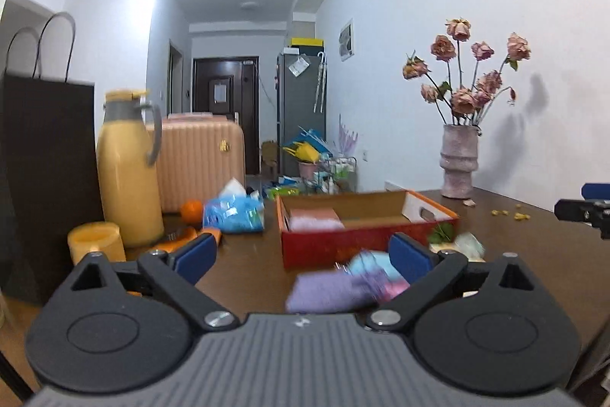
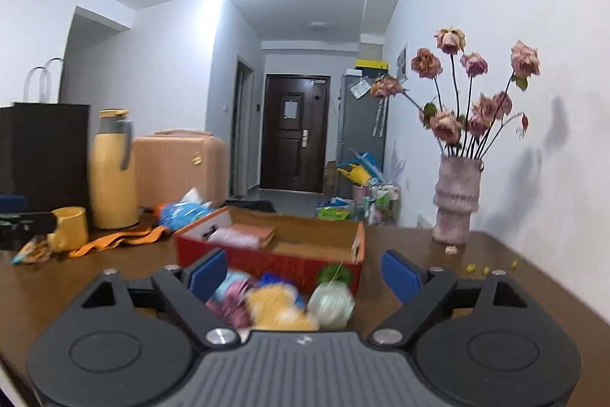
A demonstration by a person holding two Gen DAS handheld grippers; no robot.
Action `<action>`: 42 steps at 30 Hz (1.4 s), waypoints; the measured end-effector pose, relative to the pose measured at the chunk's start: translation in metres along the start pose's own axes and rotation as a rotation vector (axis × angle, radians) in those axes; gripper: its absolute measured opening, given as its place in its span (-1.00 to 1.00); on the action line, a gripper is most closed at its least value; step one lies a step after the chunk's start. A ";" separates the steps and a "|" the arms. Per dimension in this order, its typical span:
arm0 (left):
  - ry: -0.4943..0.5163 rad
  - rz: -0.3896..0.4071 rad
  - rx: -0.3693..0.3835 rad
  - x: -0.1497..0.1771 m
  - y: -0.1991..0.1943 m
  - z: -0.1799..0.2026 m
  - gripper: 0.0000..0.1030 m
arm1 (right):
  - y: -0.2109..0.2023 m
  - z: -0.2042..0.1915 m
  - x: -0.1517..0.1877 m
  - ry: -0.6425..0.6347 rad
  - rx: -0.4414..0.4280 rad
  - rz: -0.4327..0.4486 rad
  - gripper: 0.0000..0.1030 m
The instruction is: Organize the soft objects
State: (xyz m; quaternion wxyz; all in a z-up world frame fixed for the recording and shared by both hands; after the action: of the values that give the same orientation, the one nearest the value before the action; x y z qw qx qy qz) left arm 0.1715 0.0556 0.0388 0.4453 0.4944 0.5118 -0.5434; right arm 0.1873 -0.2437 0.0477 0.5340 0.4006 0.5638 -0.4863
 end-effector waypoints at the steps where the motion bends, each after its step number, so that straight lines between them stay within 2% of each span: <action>1: 0.002 -0.004 0.000 0.006 -0.006 0.000 0.93 | -0.012 -0.002 0.007 0.012 -0.001 0.004 0.75; 4: -0.015 -0.035 0.005 0.023 -0.018 -0.001 0.96 | -0.035 -0.003 0.028 0.077 -0.013 -0.011 0.87; 6: -0.007 -0.050 0.023 0.030 -0.023 0.000 0.96 | -0.041 -0.003 0.038 0.077 -0.041 -0.025 0.91; 10: 0.051 -0.040 0.007 0.031 -0.022 0.004 0.98 | -0.036 -0.001 0.045 0.036 0.021 -0.043 0.94; 14: 0.025 -0.053 0.018 0.032 -0.015 0.004 1.00 | -0.030 0.000 0.048 0.092 -0.007 -0.050 0.94; 19: 0.046 -0.093 0.009 0.043 0.005 0.005 1.00 | -0.012 -0.008 0.057 0.043 -0.003 -0.089 0.94; 27: -0.019 -0.185 0.012 0.051 0.070 -0.011 0.99 | 0.044 -0.028 0.053 0.107 -0.086 -0.157 0.90; 29: -0.045 -0.211 0.015 0.051 0.094 -0.018 0.96 | 0.070 -0.036 0.049 0.142 -0.122 -0.184 0.85; 31: -0.086 -0.231 0.034 0.051 0.118 -0.025 0.80 | 0.095 -0.045 0.046 0.159 -0.147 -0.218 0.65; 33: -0.130 -0.255 0.050 0.051 0.141 -0.034 0.52 | 0.122 -0.056 0.043 0.157 -0.154 -0.259 0.49; 35: -0.165 -0.283 0.061 0.053 0.160 -0.040 0.38 | 0.147 -0.071 0.039 0.121 -0.171 -0.275 0.42; 37: -0.190 -0.302 0.071 0.056 0.175 -0.043 0.35 | 0.174 -0.086 0.041 0.078 -0.178 -0.297 0.24; 40: -0.193 -0.323 0.105 0.064 0.188 -0.043 0.35 | 0.205 -0.099 0.051 0.084 -0.196 -0.355 -0.06; 42: -0.207 -0.365 0.123 0.073 0.195 -0.044 0.36 | 0.219 -0.105 0.059 0.087 -0.197 -0.384 -0.12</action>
State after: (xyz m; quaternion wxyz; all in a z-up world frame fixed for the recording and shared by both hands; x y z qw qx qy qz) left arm 0.3596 0.0857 -0.0562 0.3587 0.3615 0.5102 -0.6930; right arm 0.3711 -0.1003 -0.0416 0.4432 0.2522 0.6972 -0.5039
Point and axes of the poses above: each gripper's, at about its wrist camera, not at the fingertips, and y roughly the way its jaws point, z to its right, x to its underside, the point moved 5 cm from there along y, roughly the way its jaws point, and after that the axes turned 4 degrees about z, right-handed, at the moved point
